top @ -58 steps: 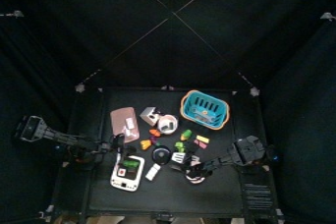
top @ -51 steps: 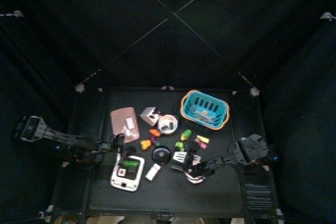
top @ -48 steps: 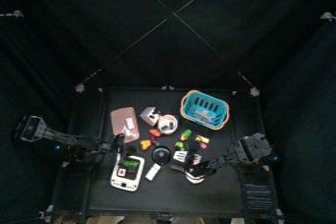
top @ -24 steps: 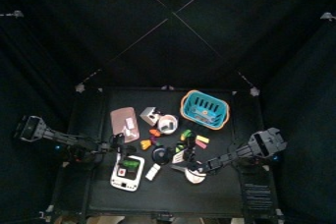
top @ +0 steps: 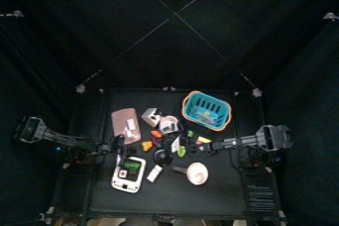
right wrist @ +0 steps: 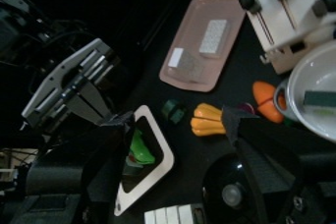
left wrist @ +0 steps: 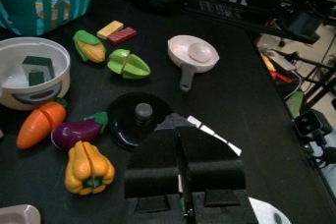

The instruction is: Grab cleaver

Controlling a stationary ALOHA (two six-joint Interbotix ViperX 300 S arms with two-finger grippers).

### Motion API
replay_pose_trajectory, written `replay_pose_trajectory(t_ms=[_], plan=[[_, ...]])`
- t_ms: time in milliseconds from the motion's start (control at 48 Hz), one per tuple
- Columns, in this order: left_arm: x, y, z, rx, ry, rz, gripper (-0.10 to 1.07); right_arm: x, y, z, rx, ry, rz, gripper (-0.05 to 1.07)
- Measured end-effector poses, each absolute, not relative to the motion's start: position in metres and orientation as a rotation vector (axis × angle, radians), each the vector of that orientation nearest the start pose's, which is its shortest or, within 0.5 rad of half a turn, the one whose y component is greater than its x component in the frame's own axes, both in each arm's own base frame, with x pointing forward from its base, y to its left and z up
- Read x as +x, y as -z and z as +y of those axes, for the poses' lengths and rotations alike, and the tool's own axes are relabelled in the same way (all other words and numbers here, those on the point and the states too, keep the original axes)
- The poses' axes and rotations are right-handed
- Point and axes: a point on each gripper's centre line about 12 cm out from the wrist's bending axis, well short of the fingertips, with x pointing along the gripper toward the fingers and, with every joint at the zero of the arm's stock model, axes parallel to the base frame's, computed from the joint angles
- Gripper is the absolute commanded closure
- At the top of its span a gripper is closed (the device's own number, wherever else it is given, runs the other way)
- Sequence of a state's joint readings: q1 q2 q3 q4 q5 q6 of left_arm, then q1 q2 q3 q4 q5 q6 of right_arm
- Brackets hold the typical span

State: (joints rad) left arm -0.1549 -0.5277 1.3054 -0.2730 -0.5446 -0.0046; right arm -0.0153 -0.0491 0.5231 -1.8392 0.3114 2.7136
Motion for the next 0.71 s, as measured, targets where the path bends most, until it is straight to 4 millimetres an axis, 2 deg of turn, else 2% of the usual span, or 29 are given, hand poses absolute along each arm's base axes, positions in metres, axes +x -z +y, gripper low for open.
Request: replay_pose_trajectory(t_ms=[375,708], plan=[[0.227,-0.176,-0.019,-0.202,-0.015,0.25,0.86,0.422,-0.278,-0.083,0.822,0.35,0.258,0.03],[0.226,-0.175,-0.018,-0.199,-0.017,0.255,0.86,0.42,-0.276,-0.097,0.983,0.282,0.323,0.03]])
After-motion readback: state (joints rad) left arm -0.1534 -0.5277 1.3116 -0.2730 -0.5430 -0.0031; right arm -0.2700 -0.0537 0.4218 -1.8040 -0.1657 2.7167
